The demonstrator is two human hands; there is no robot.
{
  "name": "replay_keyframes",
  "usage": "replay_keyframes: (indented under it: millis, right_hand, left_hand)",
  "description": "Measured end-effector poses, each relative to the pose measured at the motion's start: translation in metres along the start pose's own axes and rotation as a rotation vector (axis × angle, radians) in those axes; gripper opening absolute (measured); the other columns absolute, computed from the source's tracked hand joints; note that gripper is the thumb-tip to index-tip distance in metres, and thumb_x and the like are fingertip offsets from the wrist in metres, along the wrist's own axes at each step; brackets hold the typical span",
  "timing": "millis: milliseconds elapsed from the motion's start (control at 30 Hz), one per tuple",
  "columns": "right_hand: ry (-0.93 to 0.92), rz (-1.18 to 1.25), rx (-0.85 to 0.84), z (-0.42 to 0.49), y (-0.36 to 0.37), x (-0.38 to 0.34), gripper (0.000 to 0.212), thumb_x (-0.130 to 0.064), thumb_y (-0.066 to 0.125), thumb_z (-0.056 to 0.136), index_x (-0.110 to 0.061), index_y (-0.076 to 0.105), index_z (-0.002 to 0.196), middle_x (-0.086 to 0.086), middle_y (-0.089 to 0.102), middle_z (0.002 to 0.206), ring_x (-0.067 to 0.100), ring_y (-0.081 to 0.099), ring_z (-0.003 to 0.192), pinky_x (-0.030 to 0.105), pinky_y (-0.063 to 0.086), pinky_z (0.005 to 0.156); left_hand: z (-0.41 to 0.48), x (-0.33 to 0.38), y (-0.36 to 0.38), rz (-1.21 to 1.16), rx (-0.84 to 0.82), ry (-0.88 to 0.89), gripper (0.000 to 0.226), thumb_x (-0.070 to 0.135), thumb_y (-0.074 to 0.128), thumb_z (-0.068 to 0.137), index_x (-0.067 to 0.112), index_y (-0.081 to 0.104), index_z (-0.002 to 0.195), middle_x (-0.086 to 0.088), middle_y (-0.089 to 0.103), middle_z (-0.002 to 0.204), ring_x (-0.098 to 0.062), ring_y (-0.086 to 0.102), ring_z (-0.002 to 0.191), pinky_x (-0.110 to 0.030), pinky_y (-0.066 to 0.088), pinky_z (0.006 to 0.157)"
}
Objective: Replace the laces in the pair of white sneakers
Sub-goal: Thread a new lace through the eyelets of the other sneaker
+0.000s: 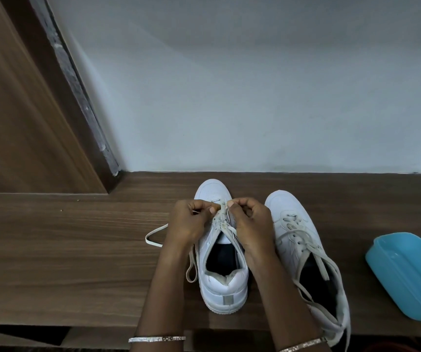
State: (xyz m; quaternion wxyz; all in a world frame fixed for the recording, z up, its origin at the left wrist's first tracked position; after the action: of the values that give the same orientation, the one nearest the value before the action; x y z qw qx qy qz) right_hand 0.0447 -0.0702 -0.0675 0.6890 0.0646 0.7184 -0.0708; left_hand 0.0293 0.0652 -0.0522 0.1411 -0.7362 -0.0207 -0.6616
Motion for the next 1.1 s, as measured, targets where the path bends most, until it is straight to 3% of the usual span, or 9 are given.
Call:
replay_keyframes:
  millis: [167, 233, 333, 433, 600, 733, 867, 967, 1100]
  right_hand:
    - [-0.028, 0.248, 0.026, 0.002, -0.012, -0.027, 0.007, -0.016, 0.059, 0.099, -0.012, 0.063, 0.094, 0.005, 0.077, 0.089, 0.019, 0.072, 0.089, 0.035, 0.056, 0.082]
    - [-0.059, 0.337, -0.068, -0.002, -0.018, -0.045, 0.008, -0.014, 0.057, 0.100, -0.007, 0.060, 0.098, 0.014, 0.076, 0.093, 0.029, 0.072, 0.093, 0.039, 0.056, 0.082]
    - [-0.112, 0.428, -0.226, -0.011, -0.028, -0.070, 0.007, -0.010, 0.055, 0.099, -0.003, 0.058, 0.098, 0.020, 0.073, 0.093, 0.035, 0.070, 0.090, 0.039, 0.056, 0.078]
    - [-0.138, 0.529, -0.332, -0.015, -0.042, -0.091, 0.007, -0.009, 0.051, 0.099, -0.007, 0.057, 0.095, 0.013, 0.073, 0.089, 0.028, 0.071, 0.090, 0.033, 0.057, 0.076]
    - [-0.125, 0.700, -0.285, -0.006, -0.070, -0.093, 0.011, -0.007, 0.047, 0.100, -0.010, 0.058, 0.098, 0.005, 0.069, 0.084, 0.021, 0.069, 0.086, 0.032, 0.057, 0.080]
    - [-0.173, 0.222, -0.331, 0.000, -0.075, -0.076, 0.033, 0.008, 0.057, 0.092, -0.011, 0.062, 0.118, 0.005, 0.074, 0.106, 0.021, 0.069, 0.105, 0.039, 0.055, 0.095]
    - [-0.208, -0.095, -0.667, -0.020, -0.057, -0.074, 0.006, -0.004, 0.062, 0.095, -0.008, 0.066, 0.097, -0.015, 0.069, 0.076, -0.001, 0.064, 0.073, 0.016, 0.047, 0.068]
    - [-0.247, -0.132, -0.602, -0.021, -0.047, -0.074, 0.018, -0.010, 0.055, 0.101, -0.007, 0.070, 0.094, -0.006, 0.073, 0.077, 0.001, 0.067, 0.076, 0.017, 0.047, 0.072]
    - [-0.227, 0.001, -0.430, -0.016, -0.055, -0.081, 0.009, -0.023, 0.070, 0.092, -0.017, 0.073, 0.087, 0.004, 0.072, 0.082, 0.013, 0.066, 0.076, 0.025, 0.053, 0.074]
  left_hand:
    - [-0.003, 0.023, -0.017, 0.238, 0.231, 0.159, 0.013, 0.021, 0.067, 0.092, 0.028, 0.077, 0.089, 0.014, 0.071, 0.076, 0.001, 0.062, 0.062, -0.022, 0.045, 0.059]
    - [-0.007, 0.033, -0.016, 0.258, 0.119, 0.246, 0.012, 0.024, 0.067, 0.092, 0.029, 0.077, 0.095, 0.014, 0.072, 0.080, 0.004, 0.061, 0.060, -0.020, 0.043, 0.058]
    - [-0.011, 0.040, -0.002, 0.465, -0.098, 0.362, 0.012, 0.032, 0.069, 0.090, 0.027, 0.077, 0.097, 0.011, 0.072, 0.090, -0.002, 0.063, 0.083, -0.026, 0.048, 0.072]
    - [-0.010, 0.036, 0.008, 0.589, -0.098, 0.392, 0.033, 0.052, 0.056, 0.086, 0.024, 0.075, 0.087, 0.008, 0.070, 0.082, -0.009, 0.063, 0.081, -0.040, 0.050, 0.077]
    - [-0.023, 0.061, 0.004, 0.309, -0.042, 0.491, 0.014, 0.029, 0.066, 0.093, 0.025, 0.079, 0.089, 0.008, 0.074, 0.076, -0.011, 0.069, 0.074, -0.036, 0.052, 0.070]
    - [-0.041, 0.092, 0.015, 0.048, -0.070, 0.506, 0.016, 0.013, 0.062, 0.096, 0.012, 0.078, 0.095, -0.010, 0.073, 0.077, -0.017, 0.070, 0.075, -0.033, 0.057, 0.062]
    - [-0.053, 0.109, 0.024, -0.316, -0.112, 0.405, 0.019, 0.009, 0.057, 0.097, 0.000, 0.074, 0.100, -0.010, 0.070, 0.076, -0.019, 0.065, 0.066, -0.031, 0.056, 0.065]
    - [-0.052, 0.108, 0.012, -0.502, -0.085, 0.323, 0.020, 0.012, 0.056, 0.098, 0.002, 0.073, 0.102, -0.009, 0.064, 0.072, -0.018, 0.055, 0.060, -0.031, 0.050, 0.060]
    - [-0.045, 0.100, -0.013, -0.651, 0.002, 0.265, 0.019, 0.010, 0.054, 0.098, 0.006, 0.072, 0.101, -0.003, 0.056, 0.068, -0.011, 0.050, 0.060, -0.020, 0.048, 0.058]
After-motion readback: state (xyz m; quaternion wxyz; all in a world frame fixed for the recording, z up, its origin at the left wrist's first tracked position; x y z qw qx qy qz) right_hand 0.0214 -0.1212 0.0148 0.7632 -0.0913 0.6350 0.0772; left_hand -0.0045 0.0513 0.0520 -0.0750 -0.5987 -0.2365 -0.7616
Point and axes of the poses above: each hand's wrist, its own z-axis towards the middle knuckle, its own y-axis out of the palm, x = y × z, the point moved 1 cm from there along z, towards the middle knuckle
